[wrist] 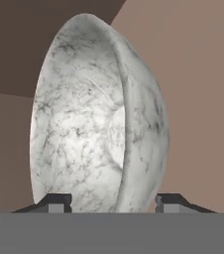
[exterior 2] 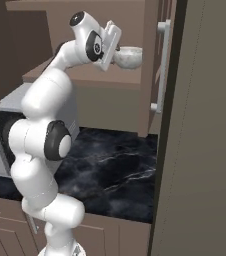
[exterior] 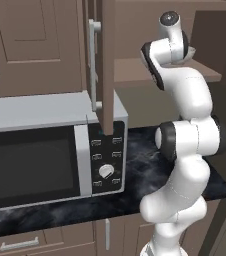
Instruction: Take the smaller bowl and place it next to the appetizer plate on the dining counter , and place the larger bowl next to the plate with cooked food.
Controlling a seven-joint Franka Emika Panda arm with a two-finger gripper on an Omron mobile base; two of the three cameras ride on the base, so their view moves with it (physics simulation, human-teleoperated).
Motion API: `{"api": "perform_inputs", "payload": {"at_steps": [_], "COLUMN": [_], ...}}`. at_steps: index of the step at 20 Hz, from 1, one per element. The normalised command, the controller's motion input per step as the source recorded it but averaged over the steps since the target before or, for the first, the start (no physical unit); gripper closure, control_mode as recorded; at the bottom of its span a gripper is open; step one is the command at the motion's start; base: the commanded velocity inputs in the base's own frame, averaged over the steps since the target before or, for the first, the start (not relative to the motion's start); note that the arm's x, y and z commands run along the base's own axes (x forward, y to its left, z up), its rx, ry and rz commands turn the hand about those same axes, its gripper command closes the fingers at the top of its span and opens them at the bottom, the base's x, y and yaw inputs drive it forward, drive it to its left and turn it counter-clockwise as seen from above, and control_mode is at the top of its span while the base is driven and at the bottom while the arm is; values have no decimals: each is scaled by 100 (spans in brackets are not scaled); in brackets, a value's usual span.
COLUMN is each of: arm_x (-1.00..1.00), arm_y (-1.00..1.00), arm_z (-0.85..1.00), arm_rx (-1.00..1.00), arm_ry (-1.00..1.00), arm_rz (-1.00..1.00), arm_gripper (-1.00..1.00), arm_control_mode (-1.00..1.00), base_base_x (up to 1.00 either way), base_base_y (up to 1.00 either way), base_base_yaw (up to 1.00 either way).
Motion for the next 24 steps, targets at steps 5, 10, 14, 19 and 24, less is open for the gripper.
{"api": "perform_inputs", "payload": {"at_steps": [5, 10, 14, 19, 24], "arm_x": [25, -2, -79, -100, -100], "arm_y": [-44, -6, 31, 41, 47], "arm_z": [-18, -7, 4, 17, 49], "arm_rx": [0, 0, 0, 1, 3], "arm_ry": [12, 9, 0, -2, -2], "arm_rz": [0, 0, -1, 0, 0], "arm_gripper": [100, 100, 100, 100, 100], "arm_control_mode": [-100, -100, -100, -100, -100], "base_base_x": [0, 0, 0, 0, 0], "base_base_y": [0, 0, 0, 0, 0], "base_base_yaw": [0, 0, 0, 0, 0]}}
